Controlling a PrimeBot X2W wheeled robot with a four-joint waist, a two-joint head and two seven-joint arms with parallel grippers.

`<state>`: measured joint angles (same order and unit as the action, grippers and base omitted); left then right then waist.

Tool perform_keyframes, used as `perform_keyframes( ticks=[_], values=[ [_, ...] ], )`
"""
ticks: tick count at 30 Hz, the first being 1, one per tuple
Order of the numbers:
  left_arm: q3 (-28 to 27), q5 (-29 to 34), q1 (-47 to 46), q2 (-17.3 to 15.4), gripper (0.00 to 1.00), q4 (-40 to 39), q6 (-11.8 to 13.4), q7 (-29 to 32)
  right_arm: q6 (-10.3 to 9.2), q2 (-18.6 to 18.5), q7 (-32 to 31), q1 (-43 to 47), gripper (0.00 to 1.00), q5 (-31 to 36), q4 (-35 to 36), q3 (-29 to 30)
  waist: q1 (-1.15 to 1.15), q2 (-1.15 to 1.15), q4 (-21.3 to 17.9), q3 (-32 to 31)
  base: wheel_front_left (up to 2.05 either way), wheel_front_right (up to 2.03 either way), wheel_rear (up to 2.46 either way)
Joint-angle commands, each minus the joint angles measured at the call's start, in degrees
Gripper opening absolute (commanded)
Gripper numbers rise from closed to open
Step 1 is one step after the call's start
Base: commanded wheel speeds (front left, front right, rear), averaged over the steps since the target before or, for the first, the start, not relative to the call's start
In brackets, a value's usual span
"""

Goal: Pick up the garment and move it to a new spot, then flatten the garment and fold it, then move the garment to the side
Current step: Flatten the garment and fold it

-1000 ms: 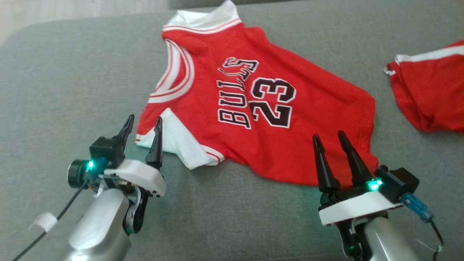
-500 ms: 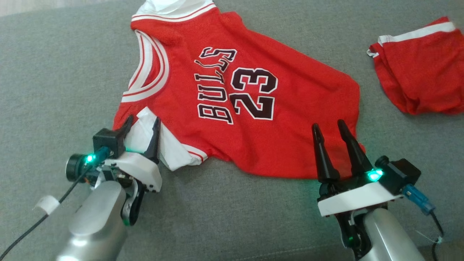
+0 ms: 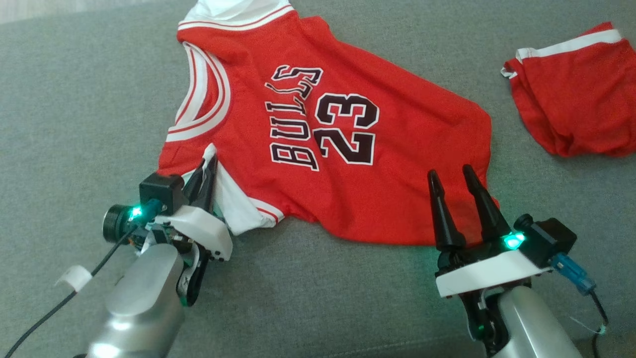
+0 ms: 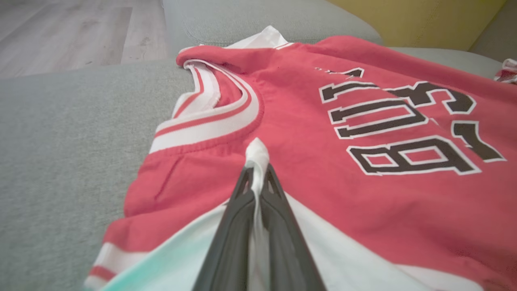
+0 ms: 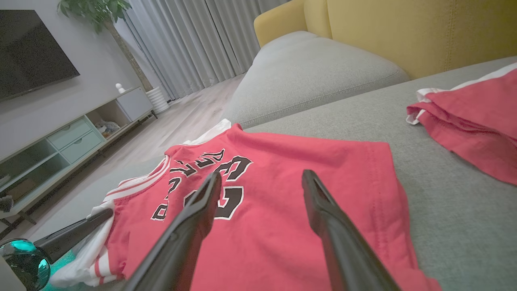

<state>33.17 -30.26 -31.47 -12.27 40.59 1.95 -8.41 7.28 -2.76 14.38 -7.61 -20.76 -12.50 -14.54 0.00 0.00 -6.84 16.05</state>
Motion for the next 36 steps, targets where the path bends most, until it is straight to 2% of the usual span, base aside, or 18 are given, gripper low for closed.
perform_keyframes(
  ticks=[1, 8, 16, 24, 31, 32, 33, 34, 36],
  values=[
    [-1.6, -0.2, -2.0, -0.9, 0.00, -1.0, -0.2, -1.3, 0.21, -0.1, 0.6, -1.2, 1.00, -0.4, 1.3, -1.2, 0.00, 0.00, 0.4, -0.8, 0.00, 0.00, 0.00],
    [-2.1, -0.8, -0.5, -0.3, 0.00, -3.0, 0.4, -3.6, 0.21, -0.1, 0.6, -0.7, 1.00, -0.2, 0.4, -1.1, 0.00, 0.00, 2.2, -3.7, 0.00, 0.00, 0.00],
    [-1.5, -1.6, 4.4, -0.5, 0.00, -8.7, 1.3, -3.6, 0.21, -0.1, 0.6, 1.1, 1.00, -0.1, -1.0, -0.7, 0.00, 0.00, 8.0, -8.1, 0.00, 0.00, 0.00],
    [-1.1, -2.9, 11.4, -2.9, 0.00, -15.1, 3.3, -0.4, 0.21, -0.1, 0.6, 1.9, 1.00, -0.6, -1.9, -1.0, 0.00, 0.00, 12.7, -10.6, 0.00, 0.00, 0.00],
    [-0.9, -3.8, 17.1, -4.9, 0.00, -19.1, 5.6, 1.9, 0.21, -0.1, 0.6, 2.0, 1.00, -1.2, -2.6, -1.6, 0.00, 0.00, 14.1, -11.3, 0.00, 0.00, 0.00],
    [-0.9, -3.8, 17.5, -5.1, 0.05, -19.4, 5.9, 2.0, 0.21, -0.1, 0.6, 2.0, 1.00, -1.3, -2.7, -1.7, 0.00, 0.00, 14.1, -11.3, 0.00, 0.00, 0.00],
    [-1.1, -3.6, 17.7, -5.2, 0.58, -19.8, 6.4, 1.7, 0.21, -0.1, 0.6, 2.0, 1.00, -1.3, -2.8, -1.8, 0.00, 0.00, 14.0, -11.4, 0.00, 0.00, 0.00],
    [-1.1, -3.4, 17.9, -5.3, 1.00, -20.1, 6.9, 1.4, 0.21, -0.1, 0.6, 1.9, 1.00, -1.3, -2.9, -1.9, 0.00, 0.00, 13.9, -11.5, 0.00, 0.00, 0.00],
    [-1.3, -3.0, 18.0, -5.3, 1.00, -20.9, 7.8, 0.6, 0.21, -0.1, 0.6, 1.8, 1.00, -1.3, -3.0, -2.0, 0.00, 0.00, 13.4, -11.9, 0.00, 0.00, 0.00]
  ],
)
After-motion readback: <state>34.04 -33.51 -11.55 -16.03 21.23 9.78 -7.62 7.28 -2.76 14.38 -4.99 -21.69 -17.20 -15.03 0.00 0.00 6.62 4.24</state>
